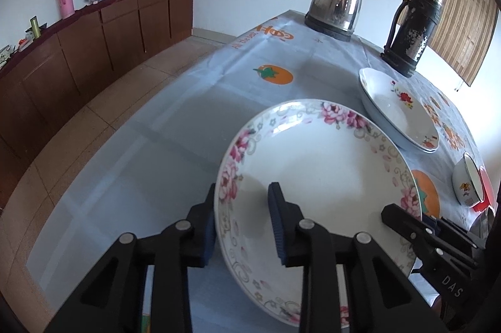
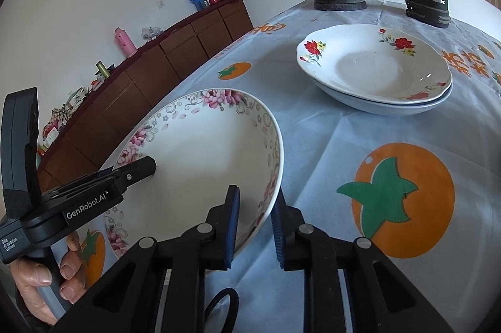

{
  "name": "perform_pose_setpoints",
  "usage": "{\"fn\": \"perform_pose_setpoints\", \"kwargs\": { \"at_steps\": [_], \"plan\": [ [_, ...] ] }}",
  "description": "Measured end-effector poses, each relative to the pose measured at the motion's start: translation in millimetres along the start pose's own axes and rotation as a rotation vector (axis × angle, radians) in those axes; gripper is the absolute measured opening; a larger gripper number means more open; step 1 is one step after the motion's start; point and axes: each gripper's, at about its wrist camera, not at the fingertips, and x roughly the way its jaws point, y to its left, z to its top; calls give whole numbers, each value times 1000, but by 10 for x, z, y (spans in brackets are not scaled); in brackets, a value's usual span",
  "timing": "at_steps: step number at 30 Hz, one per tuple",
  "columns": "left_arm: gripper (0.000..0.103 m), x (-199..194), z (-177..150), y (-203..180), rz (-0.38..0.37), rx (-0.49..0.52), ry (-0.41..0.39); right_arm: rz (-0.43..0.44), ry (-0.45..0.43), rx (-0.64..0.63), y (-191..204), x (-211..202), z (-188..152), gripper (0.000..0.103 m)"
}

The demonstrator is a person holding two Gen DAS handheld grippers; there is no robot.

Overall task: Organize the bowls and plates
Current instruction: 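Lift the pink-floral plate and carry it toward the plate stack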

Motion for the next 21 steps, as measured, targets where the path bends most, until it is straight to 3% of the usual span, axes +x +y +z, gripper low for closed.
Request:
{"fn": "perform_pose_setpoints", "kwargs": {
  "at_steps": [21],
  "plan": [
    [29,-124,248,-487,-36,68,-66,-65,-144,81,-289,-366,174,19]
  ]
}}
